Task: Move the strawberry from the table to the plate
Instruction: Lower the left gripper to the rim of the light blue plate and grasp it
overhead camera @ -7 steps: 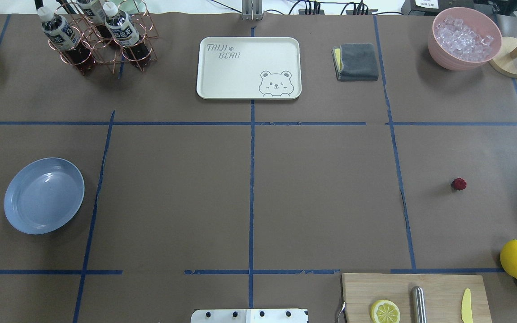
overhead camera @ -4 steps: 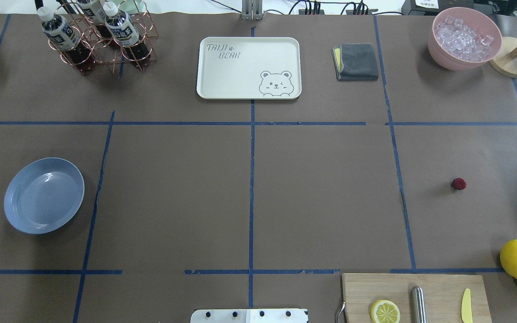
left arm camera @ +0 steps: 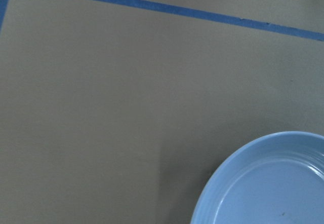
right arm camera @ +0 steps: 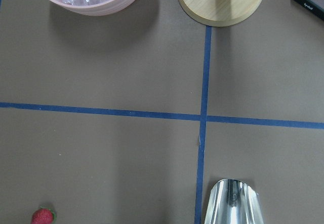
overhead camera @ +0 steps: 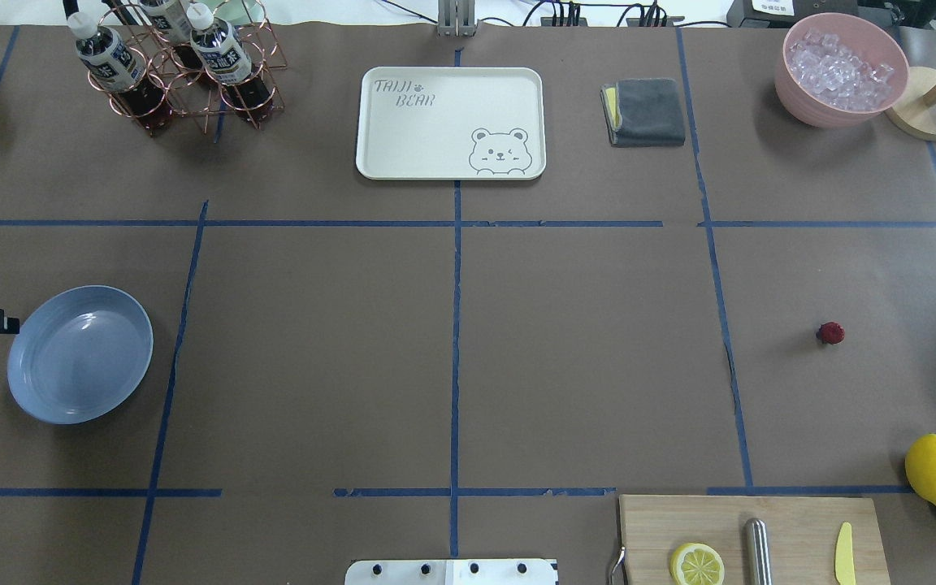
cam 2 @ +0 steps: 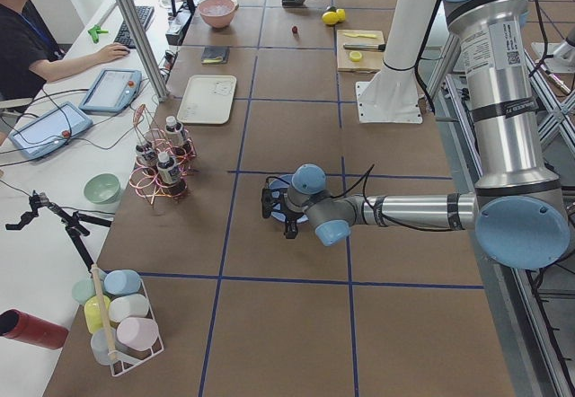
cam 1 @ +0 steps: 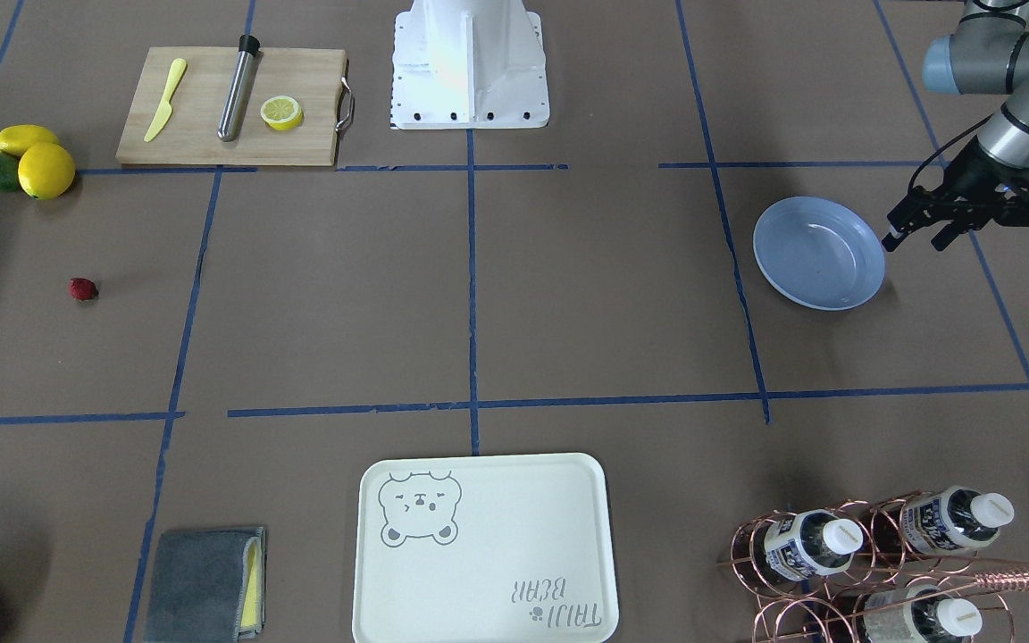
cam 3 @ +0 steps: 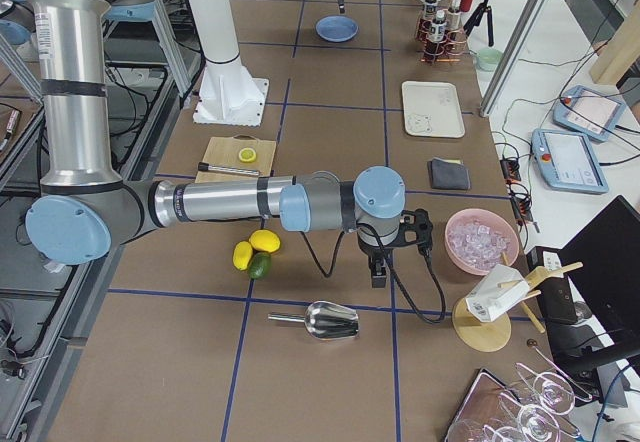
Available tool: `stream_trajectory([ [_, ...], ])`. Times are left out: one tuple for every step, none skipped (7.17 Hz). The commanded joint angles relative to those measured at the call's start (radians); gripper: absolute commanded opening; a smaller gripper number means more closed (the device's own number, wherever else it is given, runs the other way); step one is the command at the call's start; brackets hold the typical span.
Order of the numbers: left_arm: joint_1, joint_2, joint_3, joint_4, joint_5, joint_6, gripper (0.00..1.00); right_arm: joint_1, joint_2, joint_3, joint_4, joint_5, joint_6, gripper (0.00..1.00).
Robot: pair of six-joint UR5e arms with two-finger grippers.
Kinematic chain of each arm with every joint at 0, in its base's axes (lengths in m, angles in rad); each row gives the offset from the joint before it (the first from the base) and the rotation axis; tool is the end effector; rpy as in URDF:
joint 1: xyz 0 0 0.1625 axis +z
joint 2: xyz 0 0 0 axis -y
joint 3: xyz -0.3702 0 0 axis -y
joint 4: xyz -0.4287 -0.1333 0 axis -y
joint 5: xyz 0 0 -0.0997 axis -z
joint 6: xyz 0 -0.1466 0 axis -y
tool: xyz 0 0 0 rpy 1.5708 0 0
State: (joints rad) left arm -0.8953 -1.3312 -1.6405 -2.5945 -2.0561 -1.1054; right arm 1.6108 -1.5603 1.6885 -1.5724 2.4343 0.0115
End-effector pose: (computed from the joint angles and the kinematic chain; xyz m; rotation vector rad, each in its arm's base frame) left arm 0.2607 -0.4292 0.6047 0.1723 0.9364 -0.1899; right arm 0.0434 -0.5387 0.5598 0.1309 -0.8604 -0.0064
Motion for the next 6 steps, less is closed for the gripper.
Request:
stream_trajectory([
  [0.035,-0.005,0.017,0.000,0.030,-0.011,0.89,0.000,0.000,-0.001,0.000,0.000,0.001,1.00],
  [0.058,-0.005,0.027,0.001,0.040,-0.011,0.88,0.000,0.000,-0.001,0.000,0.005,0.001,1.00],
  [0.073,-0.006,0.037,0.001,0.042,-0.011,0.84,0.000,0.002,-0.003,-0.001,0.038,0.001,1.00],
  [0.076,-0.006,0.037,0.001,0.042,-0.011,0.76,0.000,0.000,-0.001,0.000,0.046,0.001,1.00],
  [0.076,-0.006,0.037,0.001,0.042,-0.011,0.67,0.000,0.002,0.000,0.000,0.046,0.025,1.00],
  [0.076,-0.006,0.037,0.002,0.042,-0.011,0.53,0.000,0.000,0.010,0.000,0.048,0.045,1.00],
])
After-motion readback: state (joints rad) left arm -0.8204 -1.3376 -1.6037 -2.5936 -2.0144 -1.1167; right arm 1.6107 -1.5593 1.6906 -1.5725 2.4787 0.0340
